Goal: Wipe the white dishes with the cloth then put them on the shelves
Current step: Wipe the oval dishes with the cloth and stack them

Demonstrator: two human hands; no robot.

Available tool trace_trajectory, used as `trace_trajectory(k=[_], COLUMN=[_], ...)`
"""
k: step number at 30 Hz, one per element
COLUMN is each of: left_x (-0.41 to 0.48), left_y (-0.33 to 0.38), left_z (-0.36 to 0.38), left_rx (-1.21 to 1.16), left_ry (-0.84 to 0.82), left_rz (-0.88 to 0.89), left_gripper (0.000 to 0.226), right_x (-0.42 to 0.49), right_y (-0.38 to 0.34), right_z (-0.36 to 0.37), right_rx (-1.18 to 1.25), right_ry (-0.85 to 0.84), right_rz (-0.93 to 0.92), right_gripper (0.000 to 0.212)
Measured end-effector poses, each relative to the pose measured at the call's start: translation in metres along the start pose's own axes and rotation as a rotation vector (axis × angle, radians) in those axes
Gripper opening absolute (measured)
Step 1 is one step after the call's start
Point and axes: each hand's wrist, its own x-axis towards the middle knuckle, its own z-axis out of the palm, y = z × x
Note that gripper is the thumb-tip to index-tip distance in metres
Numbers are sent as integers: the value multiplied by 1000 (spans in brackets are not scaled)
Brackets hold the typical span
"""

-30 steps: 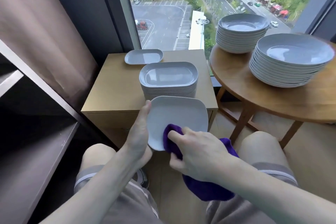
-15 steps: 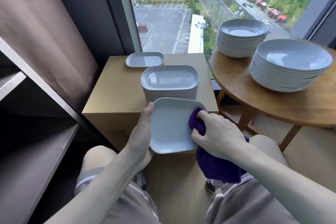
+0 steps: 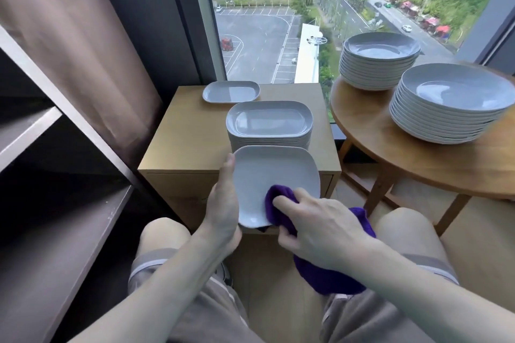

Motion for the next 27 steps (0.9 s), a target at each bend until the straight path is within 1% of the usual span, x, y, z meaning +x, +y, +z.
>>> trace_trajectory(k=[4,6,8,11,14,17,20,22,24,25,27], left_x=[-1,0,-1,-5,-6,-8,-12,-13,-9,-5,1], left_y=[6,5,2,-3,-8,-15,-32,-36,-28,-21,-9], left_z=[-5,-6,-3,2,4,8,14,15,12,10,4], left_rx=[-19,-21,4,44,75,108,103,23,-68,-101,-112], left_ry=[-34,-83,-129,-146,-156,-151,-97,-59,-54,-55,-27], left_rz=[11,3,2,7,9,-24,-96,-175,-221,-212,-131], left_gripper=[62,61,61,64,65,58,51,55,60,62,64], right_x=[7,10,13,14,13,10,3,-2,-7,-8,-9], right_y=[31,43,51,54,47,27,-6,-24,-31,-31,-28], right_z=[-5,-8,-10,-10,-11,-12,-10,-8,-7,-7,-9], right_rx=[3,34,53,43,38,38,53,51,9,-8,-9], right_ry=[62,119,173,225,198,180,195,142,48,12,-26], right_rz=[159,226,258,268,247,195,97,24,-44,-72,-91], right_gripper=[31,38,48,51,51,51,50,48,44,42,39])
